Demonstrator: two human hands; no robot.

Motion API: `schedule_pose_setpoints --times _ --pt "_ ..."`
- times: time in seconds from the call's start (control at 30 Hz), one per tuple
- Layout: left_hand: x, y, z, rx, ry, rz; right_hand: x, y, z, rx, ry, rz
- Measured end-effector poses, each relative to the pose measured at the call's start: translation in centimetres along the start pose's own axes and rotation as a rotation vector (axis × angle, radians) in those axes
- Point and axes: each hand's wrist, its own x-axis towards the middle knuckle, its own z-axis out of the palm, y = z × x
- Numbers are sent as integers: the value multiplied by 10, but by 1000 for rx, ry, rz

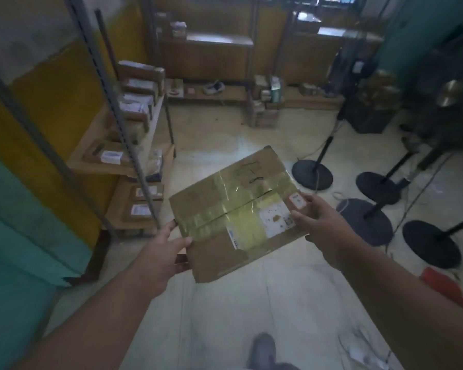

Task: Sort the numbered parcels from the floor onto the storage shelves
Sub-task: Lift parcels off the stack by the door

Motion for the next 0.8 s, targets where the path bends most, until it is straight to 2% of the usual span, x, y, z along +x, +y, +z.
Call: schedule_pose_setpoints --times 0.17,0.33,0.6,0.8 --pt "92 25 73 -17 -11 3 81 16 -44 70 86 70" --pt "170 64 121 -86 111 7 192 -4 -66 60 28 62" --pt "293 141 121 -86 281 43 376 -75 -33 -30 -121 1" --pt "413 218 127 -34 174 51 505 -115 -11 -160 -56 -28"
